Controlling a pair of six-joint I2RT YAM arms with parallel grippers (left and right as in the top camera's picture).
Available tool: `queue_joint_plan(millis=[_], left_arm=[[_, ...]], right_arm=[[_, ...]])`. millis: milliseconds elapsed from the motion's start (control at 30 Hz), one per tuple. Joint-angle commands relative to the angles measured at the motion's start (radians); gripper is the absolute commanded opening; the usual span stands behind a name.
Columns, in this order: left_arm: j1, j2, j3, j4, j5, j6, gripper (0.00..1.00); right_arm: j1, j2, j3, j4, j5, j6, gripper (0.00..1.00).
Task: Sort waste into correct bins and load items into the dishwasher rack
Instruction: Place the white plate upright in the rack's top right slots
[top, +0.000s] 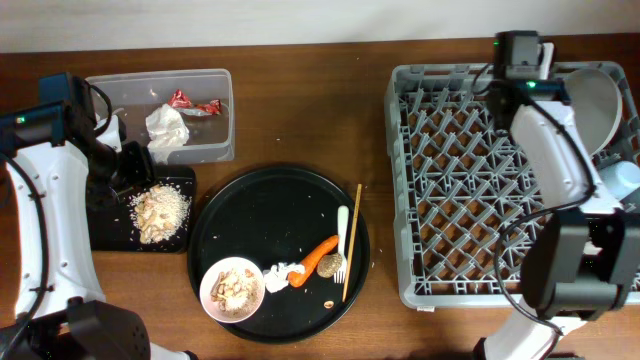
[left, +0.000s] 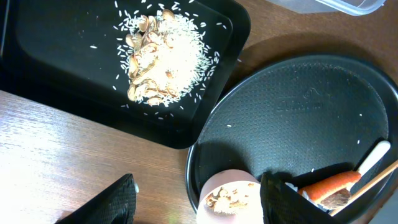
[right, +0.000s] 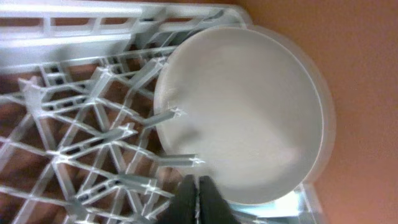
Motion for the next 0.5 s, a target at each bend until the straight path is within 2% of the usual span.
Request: queue_joint_plan(millis=[0,100,167,333,433,467], left_arm=[[0.003,-0.008,0.006,0.002,0.011,-0.009,0.64],[0.003,-0.008,0.006,0.002,0.011,-0.009,0.64],[0.003,-0.008,0.006,0.002,0.010,-0.009,0.64],[0.003,-0.008,0.006,-0.002,0.011,-0.009,0.64],[0.003,-0.008,0.006,-0.003,0.011,-0.009,0.64],[0.003,-0.008,0.006,-0.003,0.011,-0.009,0.64]], right_arm=[[-0.185,-0.125,0.014,0.006,-0.400,0.114,0.04],[-0.417,-0.155,0.014,0.077,-0.656,0.126,0.04],[-0.492,-0.155,0.014,0.154,-0.685,0.126,0.04],[-0.573,-0.026,0.014,0.208,-0.703,0.140,0.04],[-0.571,0.044,0.014,0.206,-0.856,0.136,0.04],[-0.571,0.051,0.014,0.200,-0.980,0.096,0.04]])
